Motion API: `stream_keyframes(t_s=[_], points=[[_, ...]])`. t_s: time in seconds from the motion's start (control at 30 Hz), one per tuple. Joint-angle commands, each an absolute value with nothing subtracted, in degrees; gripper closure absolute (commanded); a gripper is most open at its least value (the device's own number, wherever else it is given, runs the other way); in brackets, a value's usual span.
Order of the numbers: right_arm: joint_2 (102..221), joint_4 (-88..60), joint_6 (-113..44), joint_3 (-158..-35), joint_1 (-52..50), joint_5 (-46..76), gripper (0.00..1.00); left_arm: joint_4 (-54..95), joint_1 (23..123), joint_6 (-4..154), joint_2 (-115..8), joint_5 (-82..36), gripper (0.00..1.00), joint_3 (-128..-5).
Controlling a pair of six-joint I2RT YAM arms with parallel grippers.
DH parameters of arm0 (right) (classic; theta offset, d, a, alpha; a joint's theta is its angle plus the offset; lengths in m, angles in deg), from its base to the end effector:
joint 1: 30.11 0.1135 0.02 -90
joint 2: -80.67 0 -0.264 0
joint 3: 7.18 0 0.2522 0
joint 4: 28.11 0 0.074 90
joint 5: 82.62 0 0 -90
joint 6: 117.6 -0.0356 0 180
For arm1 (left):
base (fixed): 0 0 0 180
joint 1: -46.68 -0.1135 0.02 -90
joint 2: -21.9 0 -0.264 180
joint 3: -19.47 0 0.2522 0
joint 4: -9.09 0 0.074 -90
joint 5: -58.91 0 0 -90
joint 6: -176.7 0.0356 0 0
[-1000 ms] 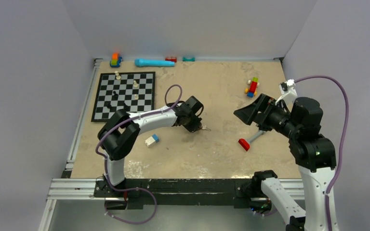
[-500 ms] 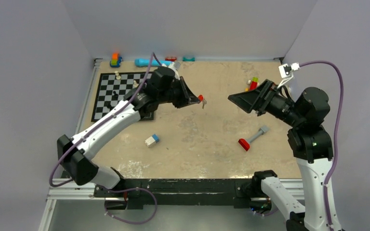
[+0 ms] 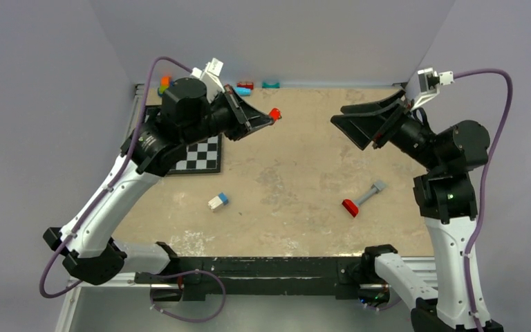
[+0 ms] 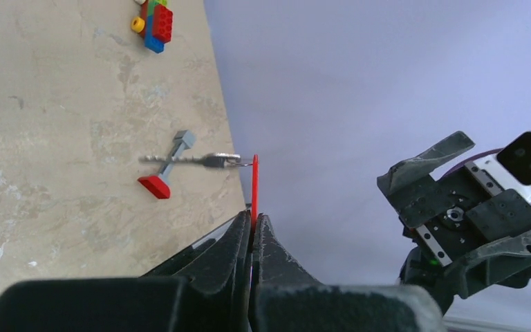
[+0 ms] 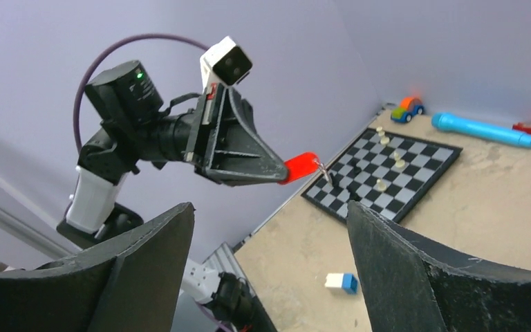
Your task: Remove the keys from the keyring
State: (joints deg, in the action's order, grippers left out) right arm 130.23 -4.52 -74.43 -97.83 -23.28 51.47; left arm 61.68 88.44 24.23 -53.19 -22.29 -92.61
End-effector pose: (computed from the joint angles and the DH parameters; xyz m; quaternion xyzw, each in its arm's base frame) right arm 0.1299 0.0405 0.5101 -0.0970 0.6186 0.5354 0.5668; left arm 0.1893 -0.1763 0.4910 -0.0971 0.7896 -0.5133 0.3219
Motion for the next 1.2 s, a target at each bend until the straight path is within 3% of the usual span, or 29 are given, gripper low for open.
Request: stream_keyframes(t_s=[0.0,0.3,0.67,1.17], points=[[132.1,-12.5,-70.2,-101.2,-22.8,49.3,0.16,63.9,88.3,12.7,-50.9,-28.6,1.0,-95.7],[138.4,-8.6,-54.4,-105.1,-11.0,38.8,0.19,70.6,88.3,3.7,-52.0,-37.5,1.0,-101.8],[145.6,-20.5,-51.8,-104.2,-2.7,32.5,0.26,70.6,86.0,-2.5,-56.7,-32.9,1.0,-110.8],[152.8,-32.9,-55.5,-105.0,-2.4,40.9,0.23,62.3,83.1,-3.6,-55.4,-22.9,1.0,-108.7]])
